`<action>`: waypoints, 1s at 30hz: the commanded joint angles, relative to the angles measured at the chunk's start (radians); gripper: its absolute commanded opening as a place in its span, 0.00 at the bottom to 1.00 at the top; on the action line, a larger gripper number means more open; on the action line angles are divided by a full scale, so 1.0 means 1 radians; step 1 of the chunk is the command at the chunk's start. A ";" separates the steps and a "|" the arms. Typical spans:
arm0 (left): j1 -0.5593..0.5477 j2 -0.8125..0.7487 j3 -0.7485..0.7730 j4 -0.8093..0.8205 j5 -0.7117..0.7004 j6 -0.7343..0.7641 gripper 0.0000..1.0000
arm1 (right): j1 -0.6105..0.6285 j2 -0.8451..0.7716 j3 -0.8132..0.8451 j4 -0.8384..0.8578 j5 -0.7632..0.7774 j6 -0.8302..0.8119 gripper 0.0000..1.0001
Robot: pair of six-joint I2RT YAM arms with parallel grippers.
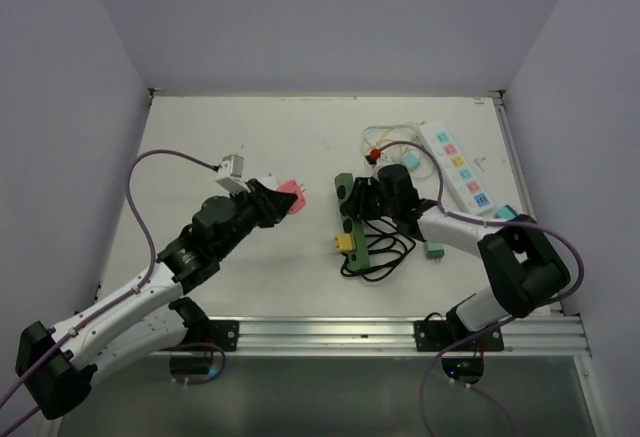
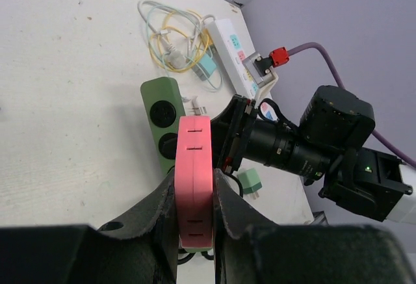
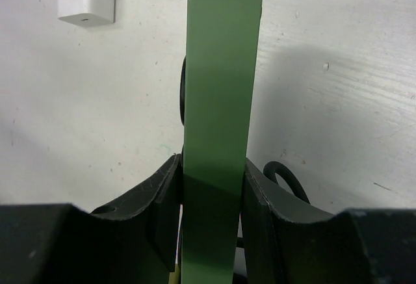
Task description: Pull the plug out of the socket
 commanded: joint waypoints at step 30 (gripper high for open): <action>0.272 0.710 0.079 0.446 0.209 -0.036 0.00 | -0.004 -0.079 -0.071 0.037 0.021 -0.098 0.00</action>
